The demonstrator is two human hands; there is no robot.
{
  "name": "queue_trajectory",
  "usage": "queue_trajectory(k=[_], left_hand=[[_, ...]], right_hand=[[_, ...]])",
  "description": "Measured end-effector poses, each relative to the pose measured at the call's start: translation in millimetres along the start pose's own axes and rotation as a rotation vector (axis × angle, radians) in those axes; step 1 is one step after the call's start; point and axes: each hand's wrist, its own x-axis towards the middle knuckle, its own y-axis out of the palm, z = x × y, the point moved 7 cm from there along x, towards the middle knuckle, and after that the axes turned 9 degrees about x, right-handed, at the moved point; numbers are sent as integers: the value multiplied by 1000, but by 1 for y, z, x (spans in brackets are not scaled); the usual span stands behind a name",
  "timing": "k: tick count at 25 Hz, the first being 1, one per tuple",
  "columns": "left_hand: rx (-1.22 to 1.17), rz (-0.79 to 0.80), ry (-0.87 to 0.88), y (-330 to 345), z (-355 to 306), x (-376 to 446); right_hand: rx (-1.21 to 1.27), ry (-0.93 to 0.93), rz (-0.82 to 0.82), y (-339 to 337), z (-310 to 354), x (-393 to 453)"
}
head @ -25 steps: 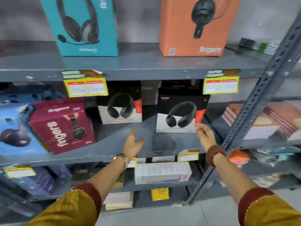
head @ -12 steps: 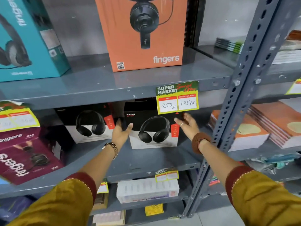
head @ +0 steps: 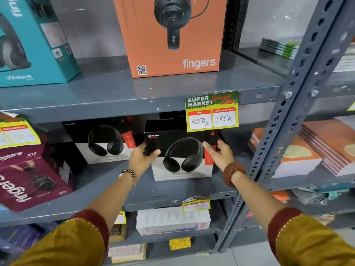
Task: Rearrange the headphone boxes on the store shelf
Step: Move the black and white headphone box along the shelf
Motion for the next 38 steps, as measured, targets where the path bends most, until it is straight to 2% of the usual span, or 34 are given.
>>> queue_trajectory(k=[5, 11, 18, 21, 27, 32, 38], left_hand=[[33, 8, -27, -16, 0, -61], [67, 5, -46, -31, -9, -126], [-4, 16, -62, -58, -10, -155], [11, -1, -66, -79, 7, -155], [6, -50, -66, -140, 48, -128], [-152, -38, -103, -185, 83, -82], [-222, -8, -133, -208, 126, -42]], right_hand=[[-131, -82, -102, -29, 11, -67], [-128, -122, -122, -52, 28, -131], [-164, -123, -67, -42, 48, -154], [-159, -144, -51, -14, 56, -155], [-111, -162, 58, 85, 70, -130], [40, -139, 185, 185, 74, -95], [-30, -52, 177, 252, 66, -63]])
